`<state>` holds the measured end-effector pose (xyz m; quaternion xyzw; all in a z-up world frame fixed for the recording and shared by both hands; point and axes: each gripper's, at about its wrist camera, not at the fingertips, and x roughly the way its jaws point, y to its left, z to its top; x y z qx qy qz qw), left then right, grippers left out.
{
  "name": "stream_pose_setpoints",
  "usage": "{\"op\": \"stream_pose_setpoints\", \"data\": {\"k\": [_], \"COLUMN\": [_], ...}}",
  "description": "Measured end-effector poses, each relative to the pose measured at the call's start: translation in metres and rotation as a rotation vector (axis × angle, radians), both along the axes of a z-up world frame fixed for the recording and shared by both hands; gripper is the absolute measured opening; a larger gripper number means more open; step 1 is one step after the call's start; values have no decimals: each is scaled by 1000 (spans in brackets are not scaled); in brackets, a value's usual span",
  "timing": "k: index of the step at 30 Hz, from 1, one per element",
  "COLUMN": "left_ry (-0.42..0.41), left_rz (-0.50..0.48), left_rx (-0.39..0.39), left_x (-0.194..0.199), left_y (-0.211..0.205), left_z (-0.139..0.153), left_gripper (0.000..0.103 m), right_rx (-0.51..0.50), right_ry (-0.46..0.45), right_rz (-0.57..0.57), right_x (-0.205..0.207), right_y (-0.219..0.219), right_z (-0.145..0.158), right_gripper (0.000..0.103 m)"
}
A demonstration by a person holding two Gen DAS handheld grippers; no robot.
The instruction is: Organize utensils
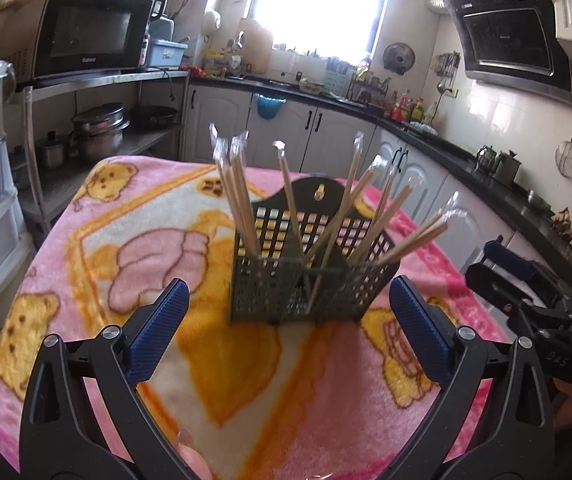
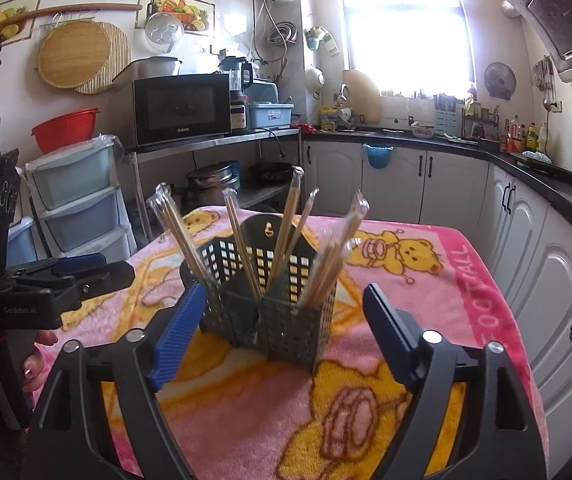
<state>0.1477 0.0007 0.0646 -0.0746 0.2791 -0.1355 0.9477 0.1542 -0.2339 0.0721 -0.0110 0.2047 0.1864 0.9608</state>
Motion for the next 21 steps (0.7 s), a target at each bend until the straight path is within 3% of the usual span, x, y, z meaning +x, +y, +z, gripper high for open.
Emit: {"op": "stream_pose_setpoints", "data": {"k": [7, 21], "left_ry": [-2, -89], "left_rz": [27, 63], "left_rx": [17, 6], "left_x": [-9, -29], "left_y": [-2, -2], "left_z": [-19, -42], "left_gripper": [93, 93], "right_rx": [2, 1], "right_ry": [26, 13], "right_rz": [-19, -53], "right_x": [-6, -18], "right_y": [-5, -9], "right_z": [-18, -45], "right_gripper": [88, 93]}}
